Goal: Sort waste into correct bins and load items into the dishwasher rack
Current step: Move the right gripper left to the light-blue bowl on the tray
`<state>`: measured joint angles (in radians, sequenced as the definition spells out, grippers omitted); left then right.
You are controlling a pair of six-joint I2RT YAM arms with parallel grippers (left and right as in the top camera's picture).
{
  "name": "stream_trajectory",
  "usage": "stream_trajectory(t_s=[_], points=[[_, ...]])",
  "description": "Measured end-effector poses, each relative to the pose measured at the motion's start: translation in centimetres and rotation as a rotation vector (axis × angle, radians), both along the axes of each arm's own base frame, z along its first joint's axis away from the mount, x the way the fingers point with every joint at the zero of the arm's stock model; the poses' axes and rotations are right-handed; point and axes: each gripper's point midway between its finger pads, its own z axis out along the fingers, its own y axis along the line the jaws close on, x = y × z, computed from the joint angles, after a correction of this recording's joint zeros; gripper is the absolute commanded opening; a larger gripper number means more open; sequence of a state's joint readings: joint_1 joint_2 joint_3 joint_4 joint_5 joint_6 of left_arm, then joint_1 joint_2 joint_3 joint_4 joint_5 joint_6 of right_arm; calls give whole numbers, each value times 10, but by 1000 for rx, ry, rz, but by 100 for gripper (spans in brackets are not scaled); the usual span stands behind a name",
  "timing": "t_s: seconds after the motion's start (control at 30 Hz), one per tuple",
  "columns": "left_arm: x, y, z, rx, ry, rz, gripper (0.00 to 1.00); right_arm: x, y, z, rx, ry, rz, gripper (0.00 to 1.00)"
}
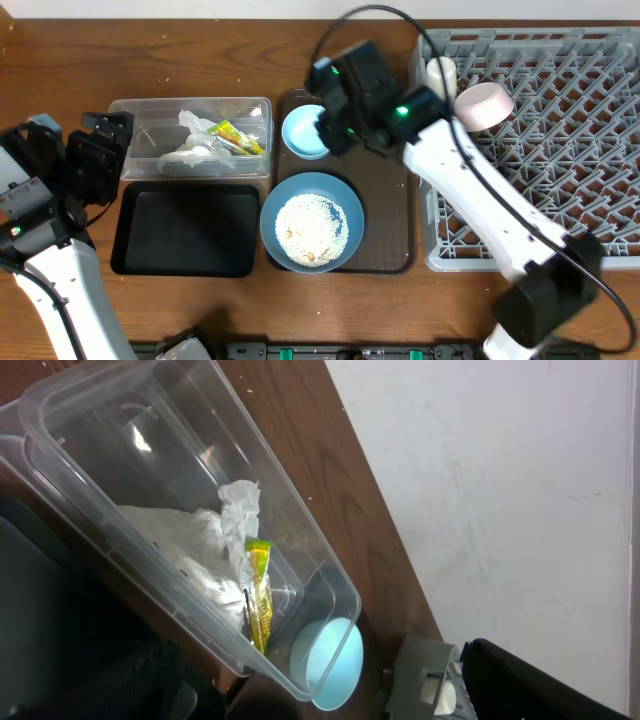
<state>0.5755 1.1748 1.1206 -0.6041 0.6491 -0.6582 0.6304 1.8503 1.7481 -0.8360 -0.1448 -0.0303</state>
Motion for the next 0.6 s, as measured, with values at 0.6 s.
stream_trajectory(t_s=[0.6], points=[[0, 0, 0, 0, 0, 0, 91, 16, 50, -142, -163, 67, 148, 14]])
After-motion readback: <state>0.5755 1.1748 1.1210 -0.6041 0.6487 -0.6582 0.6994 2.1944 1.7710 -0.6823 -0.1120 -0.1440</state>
